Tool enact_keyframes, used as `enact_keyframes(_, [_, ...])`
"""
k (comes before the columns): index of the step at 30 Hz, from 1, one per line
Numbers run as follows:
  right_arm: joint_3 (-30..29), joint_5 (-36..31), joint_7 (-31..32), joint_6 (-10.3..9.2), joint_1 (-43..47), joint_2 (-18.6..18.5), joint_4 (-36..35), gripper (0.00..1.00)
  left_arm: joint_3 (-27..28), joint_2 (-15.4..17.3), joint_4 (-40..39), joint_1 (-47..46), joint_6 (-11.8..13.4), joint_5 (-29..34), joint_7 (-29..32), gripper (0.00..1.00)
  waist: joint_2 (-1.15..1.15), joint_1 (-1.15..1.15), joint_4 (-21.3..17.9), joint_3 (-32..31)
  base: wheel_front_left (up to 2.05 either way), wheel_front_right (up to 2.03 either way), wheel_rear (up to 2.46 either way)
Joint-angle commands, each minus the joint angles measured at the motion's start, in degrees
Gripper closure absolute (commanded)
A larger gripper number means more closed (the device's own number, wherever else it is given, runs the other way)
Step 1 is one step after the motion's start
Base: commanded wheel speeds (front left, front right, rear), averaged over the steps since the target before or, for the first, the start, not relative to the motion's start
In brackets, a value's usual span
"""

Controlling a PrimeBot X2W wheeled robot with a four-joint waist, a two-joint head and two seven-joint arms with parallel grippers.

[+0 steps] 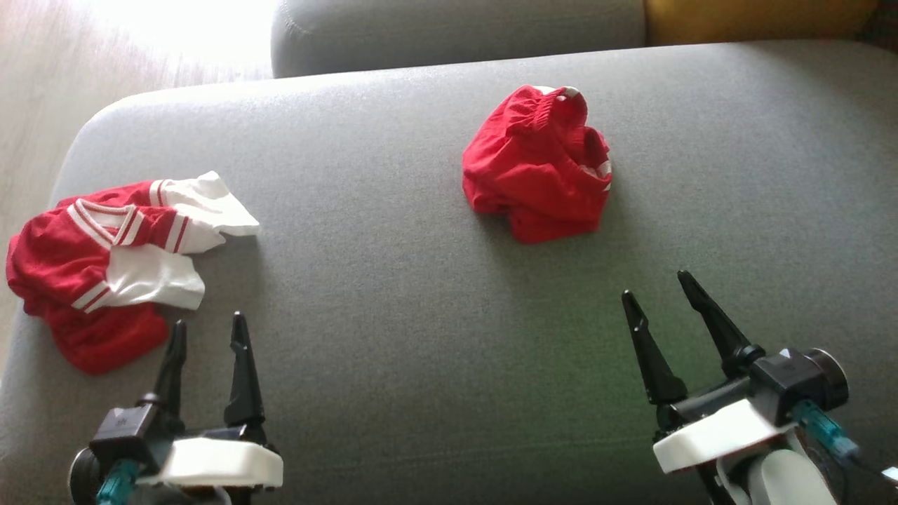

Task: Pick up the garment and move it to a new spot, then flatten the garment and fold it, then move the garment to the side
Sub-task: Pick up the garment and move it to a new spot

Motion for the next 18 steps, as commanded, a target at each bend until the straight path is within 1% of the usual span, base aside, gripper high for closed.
enact_keyframes(1, [1.3,-0.1,-0.4,-0.01,-1.1,0.0,-1.6,0.00,1.7,0.1,-1.9,-1.5,0.3,0.6,-0.3,0.00,0.00,0.01,-0.2,-0.1,0.00,0.00,0.00])
enact_keyframes(7, [1.5,0.3,-0.4,-0.01,-1.3,0.0,-1.3,0.00,1.7,0.1,-1.8,-1.3,1.0,0.6,-0.3,0.00,0.00,0.01,-0.4,-0.1,0.00,0.00,0.00])
enact_keyframes(18, [1.6,0.1,-0.4,-0.01,-1.7,0.0,-1.2,0.00,1.3,0.1,-1.5,-1.9,1.4,0.4,-0.3,0.00,0.00,0.01,-0.8,0.6,0.00,0.00,0.00])
